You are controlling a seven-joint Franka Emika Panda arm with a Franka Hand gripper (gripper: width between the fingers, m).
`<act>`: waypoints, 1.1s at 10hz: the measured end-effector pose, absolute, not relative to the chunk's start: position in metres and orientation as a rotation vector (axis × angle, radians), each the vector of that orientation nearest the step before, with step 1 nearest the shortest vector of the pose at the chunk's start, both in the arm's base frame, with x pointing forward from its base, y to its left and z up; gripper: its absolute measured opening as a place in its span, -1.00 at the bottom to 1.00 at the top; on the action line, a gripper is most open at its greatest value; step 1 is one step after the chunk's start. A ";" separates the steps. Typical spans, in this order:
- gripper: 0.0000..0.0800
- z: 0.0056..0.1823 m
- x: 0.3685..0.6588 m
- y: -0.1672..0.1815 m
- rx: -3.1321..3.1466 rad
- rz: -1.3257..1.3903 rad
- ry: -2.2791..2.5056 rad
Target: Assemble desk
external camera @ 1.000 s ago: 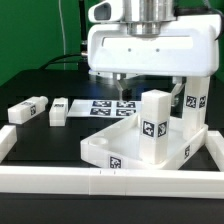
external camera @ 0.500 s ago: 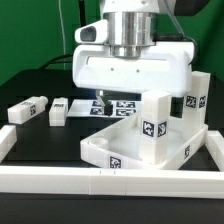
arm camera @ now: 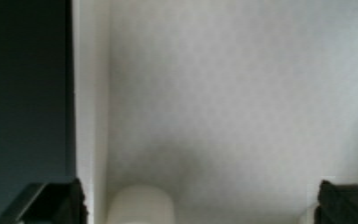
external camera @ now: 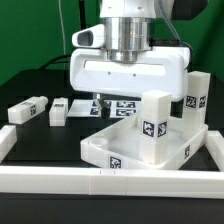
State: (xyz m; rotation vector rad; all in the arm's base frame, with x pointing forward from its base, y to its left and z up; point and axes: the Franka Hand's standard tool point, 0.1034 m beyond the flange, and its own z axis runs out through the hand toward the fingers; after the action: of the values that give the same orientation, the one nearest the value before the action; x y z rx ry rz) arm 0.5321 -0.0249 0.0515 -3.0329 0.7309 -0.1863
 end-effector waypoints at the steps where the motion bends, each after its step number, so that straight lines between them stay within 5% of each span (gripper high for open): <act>1: 0.62 0.044 0.526 -0.034 -3.043 -0.192 0.731; 6: 0.62 0.016 0.514 -0.037 -3.075 -0.169 0.713; 8: 0.01 0.015 0.515 -0.034 -3.077 -0.166 0.703; 9: 0.01 0.015 0.515 -0.035 -3.078 -0.165 0.703; 11: -0.77 0.014 0.514 -0.035 -3.078 -0.165 0.703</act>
Offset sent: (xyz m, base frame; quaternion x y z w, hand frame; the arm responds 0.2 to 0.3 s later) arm -0.0084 -0.0062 -0.0212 0.0041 0.0175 0.0016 0.9998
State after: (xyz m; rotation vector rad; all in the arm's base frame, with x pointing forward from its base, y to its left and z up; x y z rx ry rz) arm 0.5144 -0.0347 0.0143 -3.0783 0.7028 -0.1646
